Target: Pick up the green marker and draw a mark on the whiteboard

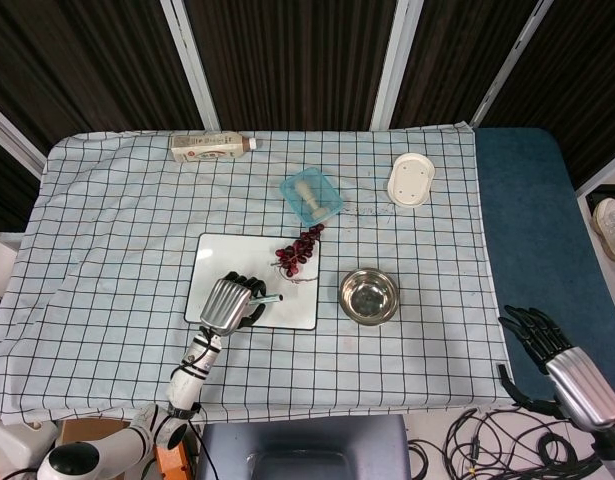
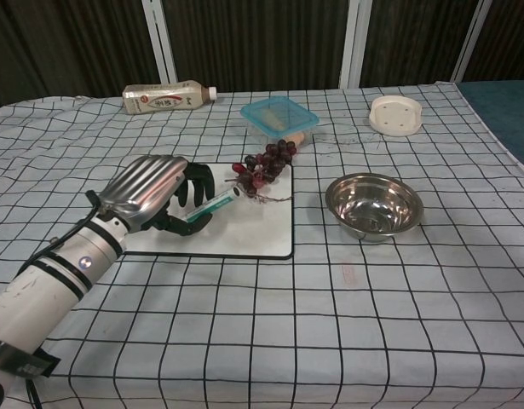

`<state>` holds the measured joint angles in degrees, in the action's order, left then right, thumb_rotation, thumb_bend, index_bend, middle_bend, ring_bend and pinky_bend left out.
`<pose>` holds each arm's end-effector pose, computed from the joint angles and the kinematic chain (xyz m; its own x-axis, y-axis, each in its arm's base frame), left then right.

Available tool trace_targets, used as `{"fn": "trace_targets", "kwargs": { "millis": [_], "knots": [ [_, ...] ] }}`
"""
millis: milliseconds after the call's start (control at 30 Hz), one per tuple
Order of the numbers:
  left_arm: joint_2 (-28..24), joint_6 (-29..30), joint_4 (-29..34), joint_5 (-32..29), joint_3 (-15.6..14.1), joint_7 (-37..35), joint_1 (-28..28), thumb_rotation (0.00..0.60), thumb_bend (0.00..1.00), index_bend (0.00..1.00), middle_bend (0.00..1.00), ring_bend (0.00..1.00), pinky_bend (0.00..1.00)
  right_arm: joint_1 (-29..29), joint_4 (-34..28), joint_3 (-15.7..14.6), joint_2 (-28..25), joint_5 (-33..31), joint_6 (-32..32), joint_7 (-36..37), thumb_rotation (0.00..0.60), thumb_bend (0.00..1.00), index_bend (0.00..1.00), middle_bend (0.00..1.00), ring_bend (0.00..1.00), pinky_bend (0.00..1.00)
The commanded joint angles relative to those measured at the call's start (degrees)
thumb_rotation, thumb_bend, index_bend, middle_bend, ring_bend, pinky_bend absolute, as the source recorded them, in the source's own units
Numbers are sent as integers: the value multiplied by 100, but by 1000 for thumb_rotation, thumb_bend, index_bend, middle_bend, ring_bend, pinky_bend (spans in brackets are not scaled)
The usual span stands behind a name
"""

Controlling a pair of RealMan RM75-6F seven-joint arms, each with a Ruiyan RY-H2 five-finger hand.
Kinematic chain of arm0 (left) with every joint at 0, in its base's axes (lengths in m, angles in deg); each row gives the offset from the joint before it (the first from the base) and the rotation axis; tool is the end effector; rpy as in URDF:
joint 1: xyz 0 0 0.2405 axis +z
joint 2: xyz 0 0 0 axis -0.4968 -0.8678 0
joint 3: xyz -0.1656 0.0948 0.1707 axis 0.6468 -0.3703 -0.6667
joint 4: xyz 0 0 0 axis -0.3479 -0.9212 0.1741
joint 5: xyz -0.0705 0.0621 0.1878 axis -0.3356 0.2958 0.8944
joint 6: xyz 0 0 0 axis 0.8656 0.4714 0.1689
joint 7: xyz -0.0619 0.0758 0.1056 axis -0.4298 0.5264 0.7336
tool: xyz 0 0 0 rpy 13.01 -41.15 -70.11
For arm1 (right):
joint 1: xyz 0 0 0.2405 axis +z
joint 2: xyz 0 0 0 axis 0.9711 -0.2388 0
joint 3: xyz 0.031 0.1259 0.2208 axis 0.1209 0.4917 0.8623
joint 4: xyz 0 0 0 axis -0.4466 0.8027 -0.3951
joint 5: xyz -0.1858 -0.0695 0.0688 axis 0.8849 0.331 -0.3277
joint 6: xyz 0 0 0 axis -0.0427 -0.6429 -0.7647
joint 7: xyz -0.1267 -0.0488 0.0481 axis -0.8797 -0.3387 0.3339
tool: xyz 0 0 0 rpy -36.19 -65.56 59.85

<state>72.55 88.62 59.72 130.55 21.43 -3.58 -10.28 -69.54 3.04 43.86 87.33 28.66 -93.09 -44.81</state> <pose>-0.1581 0.3354 -0.1056 0.3374 0.0012 0.9414 0.8432 -0.4450 -0.3016 -0.2944 -0.1448 0.1806 0.2264 -0.1624 0.9604 -0.9202 -0.3588 0.1563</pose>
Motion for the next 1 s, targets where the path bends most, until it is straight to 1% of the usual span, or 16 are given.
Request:
{"fn": "trace_targets", "kwargs": {
  "millis": [33, 467, 1000],
  "knots": [
    [-11, 7, 18, 1, -4, 3, 9, 600, 511, 799, 805, 560, 455, 3, -5, 3, 2, -4, 3, -5, 600, 287, 0, 0, 0, 44],
    [-6, -90, -44, -42, -20, -32, 43, 600, 511, 799, 805, 559, 453, 7, -10, 1, 5, -6, 17, -21, 600, 288, 0, 0, 0, 44],
    [-132, -36, -206, -105, -31, -275, 224, 600, 515, 799, 805, 559, 446, -2, -35, 10, 28, -47, 57, -126, 600, 288, 0, 0, 0, 44]
  ]
}}
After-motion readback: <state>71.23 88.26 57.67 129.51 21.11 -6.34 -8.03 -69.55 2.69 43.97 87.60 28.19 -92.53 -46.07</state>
